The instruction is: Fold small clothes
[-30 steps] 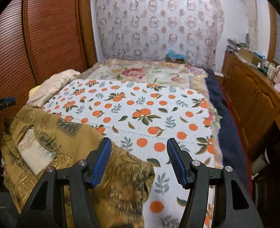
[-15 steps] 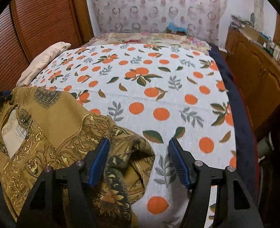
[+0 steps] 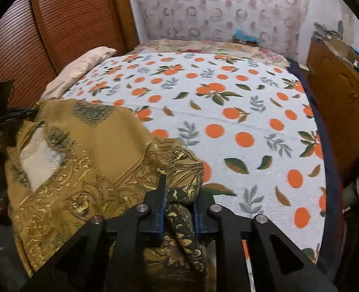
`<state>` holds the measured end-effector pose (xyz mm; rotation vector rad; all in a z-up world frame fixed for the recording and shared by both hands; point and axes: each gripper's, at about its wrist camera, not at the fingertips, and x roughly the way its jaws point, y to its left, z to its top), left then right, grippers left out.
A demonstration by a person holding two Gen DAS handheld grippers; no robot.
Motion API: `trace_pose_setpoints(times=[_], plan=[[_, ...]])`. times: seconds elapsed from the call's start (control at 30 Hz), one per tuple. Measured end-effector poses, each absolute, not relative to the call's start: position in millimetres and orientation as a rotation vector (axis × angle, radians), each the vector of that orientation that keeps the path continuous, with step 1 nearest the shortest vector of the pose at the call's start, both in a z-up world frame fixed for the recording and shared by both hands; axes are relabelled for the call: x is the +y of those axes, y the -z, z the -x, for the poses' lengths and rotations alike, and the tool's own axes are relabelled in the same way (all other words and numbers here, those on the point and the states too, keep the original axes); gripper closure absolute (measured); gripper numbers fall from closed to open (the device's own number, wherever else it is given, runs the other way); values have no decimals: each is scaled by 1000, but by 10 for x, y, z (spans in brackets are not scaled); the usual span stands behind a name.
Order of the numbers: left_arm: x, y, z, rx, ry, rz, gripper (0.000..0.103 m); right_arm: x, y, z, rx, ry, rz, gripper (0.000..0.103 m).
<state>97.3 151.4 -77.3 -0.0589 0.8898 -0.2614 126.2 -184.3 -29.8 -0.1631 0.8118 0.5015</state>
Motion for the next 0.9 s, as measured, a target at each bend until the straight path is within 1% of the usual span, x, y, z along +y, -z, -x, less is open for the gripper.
trace_pose_setpoints(times=[0.1, 0.2, 0.37, 0.53, 0.67, 0.77, 0.8, 0.83, 0.87, 0.9], plan=[[1483, 468, -803, 799, 272, 69, 95, -1863, 143, -1114, 746, -497, 167, 92], [1440, 70, -623, 699, 296, 79, 95, -1981, -219, -906, 635, -494, 127, 93], [1374, -619, -365, 539, 362, 72, 95, -2071, -1021, -486, 468, -482, 154, 93], [1472, -1229, -296, 399, 354, 82, 95, -2153, -1819, -109, 321, -475, 196, 93], [1603, -1701, -669, 328, 287, 92, 95, -2207, -2453, -145, 222, -407, 232, 93], [1629, -1763, -1162, 331, 218, 60, 94, -2151, -2692, -593, 239, -346, 246, 93], [1628, -1700, -1357, 350, 192, 46, 91, -2092, -2686, -773, 265, -329, 256, 93], [1631, -1625, -1490, 365, 171, 44, 89, -2037, -2638, -1005, 282, -288, 266, 92], [1644, -1471, -1732, 407, 136, 38, 81, -1969, -2562, -1186, 293, -262, 268, 84], [1652, -1342, -1871, 445, 112, 34, 71, -1902, -2417, -1428, 326, -232, 280, 69]])
